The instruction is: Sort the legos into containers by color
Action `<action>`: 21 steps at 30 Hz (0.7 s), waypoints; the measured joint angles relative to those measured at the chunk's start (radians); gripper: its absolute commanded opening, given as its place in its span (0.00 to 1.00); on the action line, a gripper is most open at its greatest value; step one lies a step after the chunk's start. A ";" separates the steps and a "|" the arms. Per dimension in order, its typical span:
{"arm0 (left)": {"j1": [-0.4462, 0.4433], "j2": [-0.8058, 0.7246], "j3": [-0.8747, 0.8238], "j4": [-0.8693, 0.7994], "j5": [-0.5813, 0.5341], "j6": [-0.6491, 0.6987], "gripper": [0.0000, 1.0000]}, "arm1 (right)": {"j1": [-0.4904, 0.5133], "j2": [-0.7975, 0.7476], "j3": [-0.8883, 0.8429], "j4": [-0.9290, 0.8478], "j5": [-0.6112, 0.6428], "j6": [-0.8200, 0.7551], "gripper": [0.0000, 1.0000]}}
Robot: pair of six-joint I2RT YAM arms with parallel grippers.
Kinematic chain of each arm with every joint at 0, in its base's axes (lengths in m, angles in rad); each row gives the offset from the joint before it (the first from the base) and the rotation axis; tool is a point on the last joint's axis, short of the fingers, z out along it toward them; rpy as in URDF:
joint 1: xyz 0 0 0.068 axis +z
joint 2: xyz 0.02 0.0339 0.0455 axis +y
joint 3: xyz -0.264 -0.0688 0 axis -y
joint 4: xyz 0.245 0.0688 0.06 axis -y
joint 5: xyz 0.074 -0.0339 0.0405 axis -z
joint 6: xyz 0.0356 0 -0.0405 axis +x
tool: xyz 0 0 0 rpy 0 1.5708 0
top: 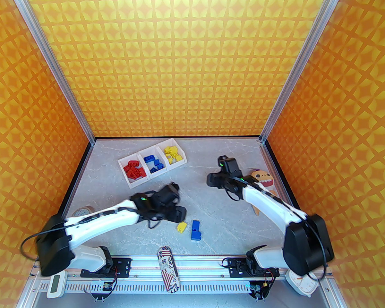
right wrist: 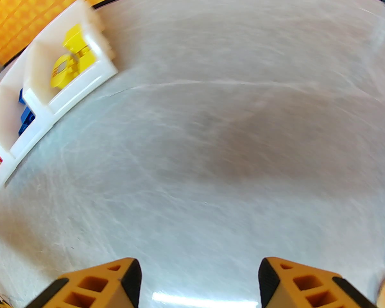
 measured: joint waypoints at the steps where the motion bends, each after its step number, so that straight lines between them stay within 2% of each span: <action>1: -0.017 0.027 0.022 0.000 -0.008 -0.016 0.75 | -0.014 -0.021 -0.012 -0.004 0.001 0.002 0.67; 6: -0.079 0.153 0.123 -0.001 -0.029 -0.073 0.75 | -0.060 -0.085 -0.044 -0.019 0.010 0.008 0.67; 21: -0.158 0.489 0.405 -0.150 -0.081 -0.091 0.68 | -0.062 -0.116 -0.079 -0.035 0.011 0.007 0.67</action>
